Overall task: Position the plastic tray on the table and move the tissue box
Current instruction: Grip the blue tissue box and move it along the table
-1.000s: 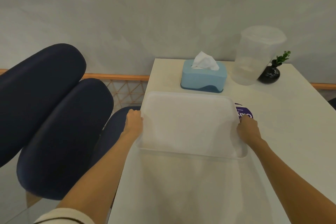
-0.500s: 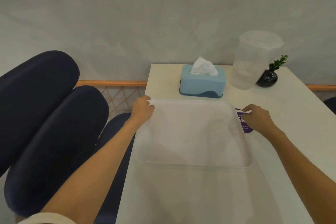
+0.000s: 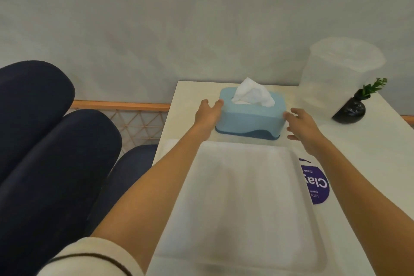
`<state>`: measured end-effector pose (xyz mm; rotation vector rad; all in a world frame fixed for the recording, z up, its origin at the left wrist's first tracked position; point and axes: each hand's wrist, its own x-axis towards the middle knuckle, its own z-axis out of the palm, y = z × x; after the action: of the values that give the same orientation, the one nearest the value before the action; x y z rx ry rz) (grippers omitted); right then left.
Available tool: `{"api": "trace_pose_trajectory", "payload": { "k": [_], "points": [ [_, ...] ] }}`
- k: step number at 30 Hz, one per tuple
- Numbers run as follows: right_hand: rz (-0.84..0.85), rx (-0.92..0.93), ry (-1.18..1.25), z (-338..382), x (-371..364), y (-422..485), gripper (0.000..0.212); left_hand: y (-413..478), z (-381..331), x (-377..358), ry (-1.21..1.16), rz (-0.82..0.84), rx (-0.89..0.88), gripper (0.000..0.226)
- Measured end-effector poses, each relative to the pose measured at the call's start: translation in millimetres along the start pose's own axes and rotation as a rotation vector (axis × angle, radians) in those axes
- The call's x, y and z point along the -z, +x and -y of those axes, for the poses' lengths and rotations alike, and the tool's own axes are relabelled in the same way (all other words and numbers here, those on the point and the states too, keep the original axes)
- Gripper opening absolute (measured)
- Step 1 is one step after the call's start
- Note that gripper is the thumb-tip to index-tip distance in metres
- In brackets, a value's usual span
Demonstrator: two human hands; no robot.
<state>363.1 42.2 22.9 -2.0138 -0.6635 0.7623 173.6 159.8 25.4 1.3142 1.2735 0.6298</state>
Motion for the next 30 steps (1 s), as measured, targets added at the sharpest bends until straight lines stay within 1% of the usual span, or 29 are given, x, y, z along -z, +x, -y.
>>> {"api": "trace_pose_trajectory", "payload": {
  "k": [4,7,9,14,17,20,26,30],
  "points": [
    [0.053,-0.005,0.084,-4.3,-16.2,16.8,0.053,12.1,4.0,-20.6,0.011,0.008,-0.019,0.062],
    [0.044,0.021,0.112,-8.5,-25.9,23.6,0.053,16.7,11.7,-21.5,0.046,0.013,-0.059,0.047],
    [0.058,0.059,0.098,-9.8,-33.5,28.4,0.054,19.9,18.1,-13.0,0.072,-0.003,-0.084,0.045],
    [0.169,0.137,0.079,2.1,-64.5,40.4,0.053,39.8,30.6,28.9,0.128,-0.072,-0.128,0.042],
    [0.210,0.173,0.070,16.0,-88.7,49.3,0.054,58.4,32.4,52.7,0.092,-0.114,-0.129,0.044],
    [0.221,0.183,0.059,30.2,-109.1,61.1,0.051,76.0,28.3,68.2,0.046,-0.135,-0.129,0.045],
    [0.246,0.161,0.049,54.8,-131.2,91.2,0.050,108.1,20.8,80.4,0.098,-0.106,-0.181,0.051],
    [0.254,0.152,0.044,66.4,-139.9,108.5,0.048,129.2,16.6,84.9,0.123,-0.105,-0.172,0.054]
  ]
}}
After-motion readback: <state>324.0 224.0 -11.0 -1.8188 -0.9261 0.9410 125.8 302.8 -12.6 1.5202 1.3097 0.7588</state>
